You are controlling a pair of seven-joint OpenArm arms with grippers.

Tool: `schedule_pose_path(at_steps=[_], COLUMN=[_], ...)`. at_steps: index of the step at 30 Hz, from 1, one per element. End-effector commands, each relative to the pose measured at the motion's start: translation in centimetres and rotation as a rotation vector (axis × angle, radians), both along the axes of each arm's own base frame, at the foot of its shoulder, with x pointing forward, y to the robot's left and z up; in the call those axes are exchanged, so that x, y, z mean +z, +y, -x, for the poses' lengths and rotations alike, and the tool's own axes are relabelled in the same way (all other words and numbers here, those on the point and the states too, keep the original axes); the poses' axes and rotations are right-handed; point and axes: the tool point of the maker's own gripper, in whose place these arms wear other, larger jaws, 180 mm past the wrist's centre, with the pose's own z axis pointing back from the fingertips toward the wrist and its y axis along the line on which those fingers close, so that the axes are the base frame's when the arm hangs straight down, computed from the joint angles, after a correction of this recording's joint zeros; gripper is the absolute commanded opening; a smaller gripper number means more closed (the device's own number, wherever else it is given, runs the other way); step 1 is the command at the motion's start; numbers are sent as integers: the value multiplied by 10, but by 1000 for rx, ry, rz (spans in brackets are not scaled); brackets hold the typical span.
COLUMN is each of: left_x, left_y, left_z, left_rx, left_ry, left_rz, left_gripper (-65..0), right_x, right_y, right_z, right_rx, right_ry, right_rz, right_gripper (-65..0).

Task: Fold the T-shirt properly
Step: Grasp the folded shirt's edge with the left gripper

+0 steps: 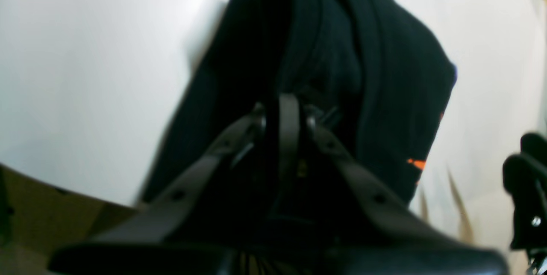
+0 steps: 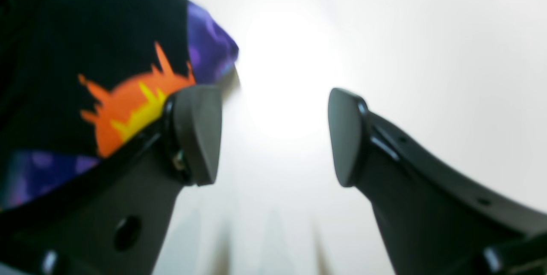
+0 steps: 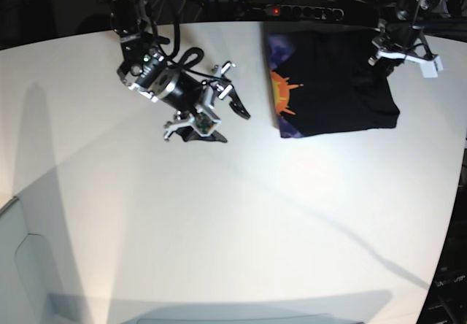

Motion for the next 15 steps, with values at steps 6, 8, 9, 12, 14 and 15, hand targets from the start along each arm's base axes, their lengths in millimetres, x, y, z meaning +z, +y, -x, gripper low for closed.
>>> schedule_pose_path(at_steps=[6, 8, 9, 12, 14, 15], left_x=[14, 9, 10, 7, 5, 5], left_y=[11, 16, 20, 36, 44, 48], left_z=[-13, -12, -14, -12, -11, -9], left_rx=[-22, -13, -14, 7, 26, 38], left_ry=[-43, -34, -36, -14, -11, -9], left_rz=[-42, -41, -45, -57, -59, -61], left_gripper=[-649, -648, -648, -606, -532, -490], right_x=[8, 8, 8, 7, 7, 7], right_y=[8, 8, 8, 7, 6, 6], right_z=[-3, -3, -3, -3, -3, -3], right_rx=[4, 4, 4, 4, 5, 5], right_ry=[-13, -12, -12, -12, -12, -12], right_rz=[-55, -55, -55, -52, -50, -50], right_gripper=[-252, -252, -252, -252, -252, -252])
